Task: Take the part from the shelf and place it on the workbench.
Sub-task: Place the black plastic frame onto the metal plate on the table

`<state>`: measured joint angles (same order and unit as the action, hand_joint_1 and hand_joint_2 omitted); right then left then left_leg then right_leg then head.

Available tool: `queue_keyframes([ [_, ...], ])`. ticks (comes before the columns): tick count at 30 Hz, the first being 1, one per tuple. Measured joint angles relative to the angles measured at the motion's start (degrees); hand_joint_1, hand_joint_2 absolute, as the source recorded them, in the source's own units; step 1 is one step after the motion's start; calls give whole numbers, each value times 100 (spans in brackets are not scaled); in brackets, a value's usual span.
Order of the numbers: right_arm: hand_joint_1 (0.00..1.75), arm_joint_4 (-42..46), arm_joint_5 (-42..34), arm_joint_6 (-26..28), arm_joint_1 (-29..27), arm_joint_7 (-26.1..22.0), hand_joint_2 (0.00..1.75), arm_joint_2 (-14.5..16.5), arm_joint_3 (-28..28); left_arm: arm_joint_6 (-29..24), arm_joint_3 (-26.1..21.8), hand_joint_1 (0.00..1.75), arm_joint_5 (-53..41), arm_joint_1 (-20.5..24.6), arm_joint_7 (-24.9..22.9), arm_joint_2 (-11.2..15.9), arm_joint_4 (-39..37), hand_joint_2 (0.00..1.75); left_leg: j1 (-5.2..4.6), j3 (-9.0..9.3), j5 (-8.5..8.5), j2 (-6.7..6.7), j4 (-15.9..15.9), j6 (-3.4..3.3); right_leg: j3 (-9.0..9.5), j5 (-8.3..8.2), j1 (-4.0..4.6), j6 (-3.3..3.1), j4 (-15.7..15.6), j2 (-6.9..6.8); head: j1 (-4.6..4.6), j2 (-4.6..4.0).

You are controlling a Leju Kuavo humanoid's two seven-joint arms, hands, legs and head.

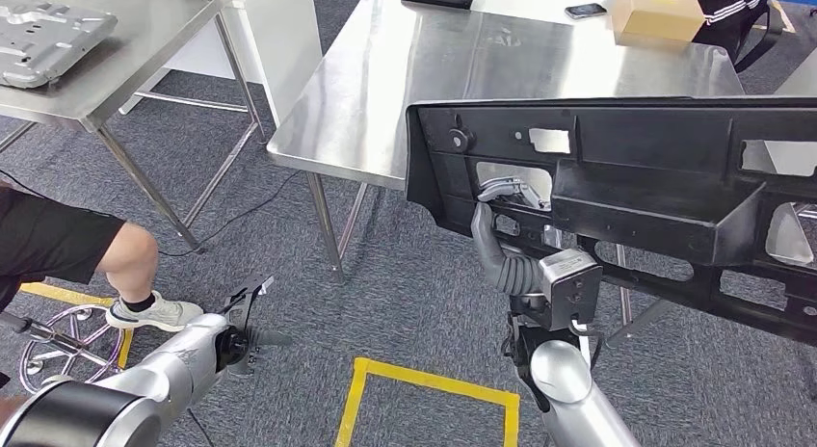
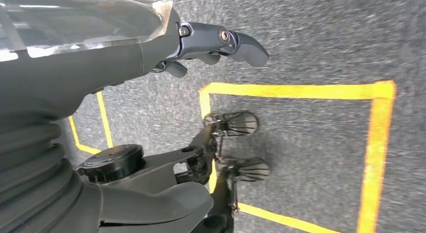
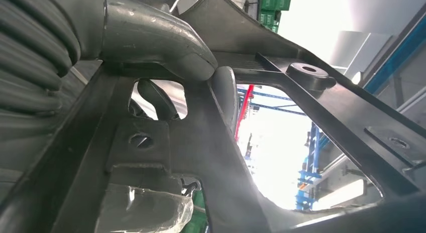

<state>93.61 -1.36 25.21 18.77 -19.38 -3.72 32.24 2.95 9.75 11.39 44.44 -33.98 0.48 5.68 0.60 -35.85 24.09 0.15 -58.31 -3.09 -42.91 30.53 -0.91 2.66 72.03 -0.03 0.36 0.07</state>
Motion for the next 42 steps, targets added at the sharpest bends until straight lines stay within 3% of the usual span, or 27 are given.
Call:
queue_keyframes([
  [2,175,0,-1,-1,-7,0,175,-4,0,2,0,0,0,-10,-1,-2,0,175,-12,-187,-145,3,-4,8,24,96,2,71,420,0,1,0],
  [3,175,0,-2,-1,-8,1,175,-5,0,2,0,0,0,-12,-1,-2,0,175,-14,-271,-214,3,-5,17,195,8,3,115,304,0,1,0],
  [5,175,1,-1,-1,0,1,175,-8,0,2,0,0,0,-13,-1,-2,1,175,-19,-411,-346,-1,-9,50,803,-131,21,130,-432,-1,1,0],
  [6,175,1,1,-1,7,1,175,-7,0,2,0,0,0,-13,-1,-1,1,175,-24,-458,-410,-1,-10,78,1116,-104,46,93,-874,0,-4,0],
  [8,175,2,1,-1,16,-1,175,-4,0,2,0,0,0,-13,-1,2,1,175,-33,-501,-547,-1,23,144,1436,-5,96,-8,-1407,3,-3,0],
  [10,175,2,1,-1,12,-1,175,-4,0,2,0,0,0,-16,-1,8,-1,175,-33,-522,-659,-5,89,211,1384,-80,71,-92,-1471,3,0,0],
  [11,175,1,0,-1,14,-1,175,-1,1,1,0,0,0,-17,-1,14,-2,175,-27,-561,-588,-13,61,239,1345,-152,40,-148,-1479,-2,-2,0],
  [13,175,0,-1,-1,15,-1,175,10,3,-1,0,0,0,-21,-1,24,-4,175,-4,-717,-116,-28,-323,293,1228,-315,-26,-241,-1498,-14,-26,0],
  [15,175,0,-2,-1,11,-1,175,15,4,-3,0,0,0,-32,-1,28,-5,175,10,-909,441,-32,-1091,351,1057,-464,-15,-276,-1490,-18,-54,0],
  [16,175,0,-2,-1,8,-1,175,15,4,-4,0,0,0,-40,-1,29,-6,175,17,-956,549,-32,-1423,376,970,-532,-14,-271,-1484,-18,-57,0],
  [17,175,0,-2,-1,6,-1,175,15,4,-4,0,0,0,-46,-1,31,-7,175,29,-931,526,-31,-1612,396,880,-598,-15,-259,-1476,-18,-60,0],
  [18,175,0,-2,-1,4,-1,175,15,4,-4,0,0,0,-49,-1,31,-7,175,45,-815,412,-30,-1612,410,793,-656,-19,-240,-1464,-18,-61,0],
  [20,175,1,-2,-1,5,-1,175,16,4,-4,0,0,0,-40,-1,31,-4,175,85,-290,246,-30,-1054,430,634,-750,-29,-175,-1407,-15,-67,0],
  [22,175,2,-1,-1,11,-1,175,16,3,-4,0,0,0,-23,0,25,2,175,79,227,361,-54,-344,408,526,-823,-14,-88,-1355,-20,-62,0],
  [23,175,2,-1,-1,14,-1,175,16,3,-4,0,0,0,-17,1,23,3,175,58,333,439,-66,-154,376,498,-868,-3,-43,-1352,-24,-56,0],
  [25,175,2,1,-1,11,-1,175,14,5,-4,0,0,0,-17,1,16,2,175,27,315,381,-63,-72,262,454,-964,4,46,-1386,-28,-38,0],
  [26,175,1,1,-1,9,-1,175,12,5,-3,0,0,0,-15,0,11,0,175,22,270,315,-52,-52,198,403,-935,2,63,-1358,-24,-35,0],
  [28,175,0,1,-1,6,-1,175,6,3,-2,0,0,0,-12,0,3,-2,175,31,147,172,-20,-17,88,235,-608,2,23,-1011,-17,-6,0],
  [30,175,0,1,-1,5,-1,175,3,2,-1,0,0,0,-11,0,4,-2,175,18,-9,45,-7,-18,44,31,-105,0,-31,-243,-11,18,0],
  [31,175,0,1,-1,2,-1,175,2,2,0,0,0,0,-15,-1,3,-2,175,11,-90,-18,-4,-19,39,-29,49,1,-19,118,-10,20,0],
  [32,175,0,1,-1,-2,-1,175,1,2,0,0,0,0,-19,-1,1,-2,175,6,-173,-83,-2,-21,42,-17,102,2,16,335,-9,21,0],
  [33,175,0,1,-1,-4,-1,175,-1,2,0,0,0,0,-23,-1,1,-2,175,4,-254,-147,-1,-22,51,96,55,2,65,334,-9,22,0],
  [35,175,0,1,-1,-3,-1,175,-2,2,0,0,0,0,-27,0,2,-2,175,5,-394,-264,-2,-26,82,606,-135,2,130,-273,-9,24,0],
  [37,175,1,1,-1,6,-1,175,0,2,0,0,0,0,-26,0,4,-2,175,-6,-486,-377,0,-18,137,1157,-127,38,84,-1086,-4,16,0],
  [38,175,2,1,-1,6,-1,175,0,2,0,0,0,0,-27,0,4,-3,175,-9,-505,-437,2,0,165,1297,-89,61,48,-1323,1,12,0],
  [40,175,2,0,-1,4,-1,175,-2,1,0,0,0,0,-32,-1,9,-4,175,-13,-520,-563,-2,77,224,1327,-111,76,-11,-1466,5,11,0],
  [42,175,1,-1,-1,8,-1,175,1,3,1,0,0,0,-34,-1,15,-6,175,-11,-572,-447,-19,28,282,1259,-229,13,-105,-1499,-7,0,0],
])
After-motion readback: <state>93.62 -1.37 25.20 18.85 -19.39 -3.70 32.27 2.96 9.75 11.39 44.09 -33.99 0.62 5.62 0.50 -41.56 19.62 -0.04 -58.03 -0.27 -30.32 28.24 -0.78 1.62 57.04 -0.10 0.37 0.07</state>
